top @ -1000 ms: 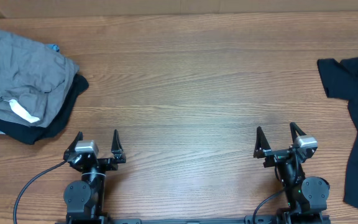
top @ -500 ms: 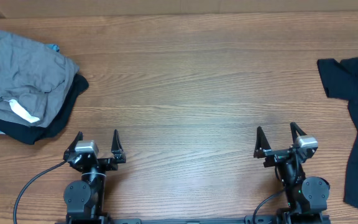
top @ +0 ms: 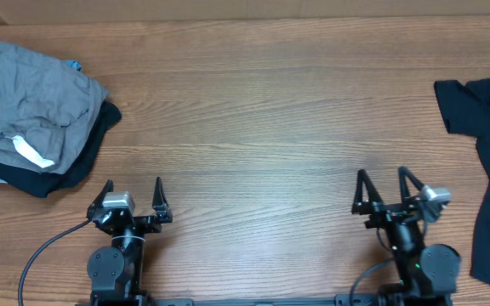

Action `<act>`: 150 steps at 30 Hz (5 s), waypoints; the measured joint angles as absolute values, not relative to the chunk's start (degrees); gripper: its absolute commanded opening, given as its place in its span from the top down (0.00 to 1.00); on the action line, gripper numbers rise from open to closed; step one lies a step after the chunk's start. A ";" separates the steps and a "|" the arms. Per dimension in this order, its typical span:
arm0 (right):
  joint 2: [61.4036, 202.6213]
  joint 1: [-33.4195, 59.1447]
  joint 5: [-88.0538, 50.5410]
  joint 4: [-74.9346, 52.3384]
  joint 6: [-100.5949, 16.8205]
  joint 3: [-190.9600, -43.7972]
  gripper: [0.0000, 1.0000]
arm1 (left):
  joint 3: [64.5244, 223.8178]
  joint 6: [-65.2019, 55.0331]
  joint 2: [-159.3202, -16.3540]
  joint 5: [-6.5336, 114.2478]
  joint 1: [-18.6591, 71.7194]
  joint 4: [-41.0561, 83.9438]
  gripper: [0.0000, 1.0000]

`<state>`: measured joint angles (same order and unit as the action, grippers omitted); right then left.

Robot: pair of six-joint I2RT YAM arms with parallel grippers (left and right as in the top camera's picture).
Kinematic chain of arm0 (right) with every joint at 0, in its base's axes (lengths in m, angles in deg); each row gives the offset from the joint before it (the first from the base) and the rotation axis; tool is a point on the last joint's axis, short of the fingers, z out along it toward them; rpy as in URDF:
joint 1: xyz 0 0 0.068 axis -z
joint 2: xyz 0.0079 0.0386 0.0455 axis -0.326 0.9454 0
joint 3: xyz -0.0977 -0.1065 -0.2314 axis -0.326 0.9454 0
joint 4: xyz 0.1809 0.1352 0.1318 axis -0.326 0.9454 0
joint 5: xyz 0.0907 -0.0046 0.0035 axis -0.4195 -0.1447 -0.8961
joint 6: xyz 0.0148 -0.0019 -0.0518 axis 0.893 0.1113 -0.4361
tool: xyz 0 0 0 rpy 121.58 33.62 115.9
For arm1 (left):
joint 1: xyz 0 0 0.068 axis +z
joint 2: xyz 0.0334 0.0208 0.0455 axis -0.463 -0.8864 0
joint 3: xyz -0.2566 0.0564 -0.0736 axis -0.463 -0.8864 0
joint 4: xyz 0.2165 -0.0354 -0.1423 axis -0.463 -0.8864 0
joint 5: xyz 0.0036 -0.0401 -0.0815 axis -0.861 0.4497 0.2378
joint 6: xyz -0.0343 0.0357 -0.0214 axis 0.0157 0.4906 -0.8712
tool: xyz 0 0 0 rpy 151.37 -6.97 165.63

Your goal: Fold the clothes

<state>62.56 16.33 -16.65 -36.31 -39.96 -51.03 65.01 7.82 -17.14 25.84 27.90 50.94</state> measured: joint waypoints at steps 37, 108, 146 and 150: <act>169.92 49.09 -7.60 12.80 -50.04 -160.78 0.04 | 64.85 7.82 -17.05 25.86 27.90 51.09 0.00; 204.28 12.15 -19.60 -1.21 -49.86 -161.98 0.96 | 64.85 7.82 -17.05 25.84 27.90 51.09 0.00; 204.26 -33.70 -28.14 11.40 -57.34 -173.21 0.52 | 64.85 7.82 -17.05 25.86 27.90 51.09 0.00; 204.04 -32.76 -22.02 19.07 -57.36 -180.86 0.42 | 64.85 7.82 -17.05 25.86 27.90 51.09 0.00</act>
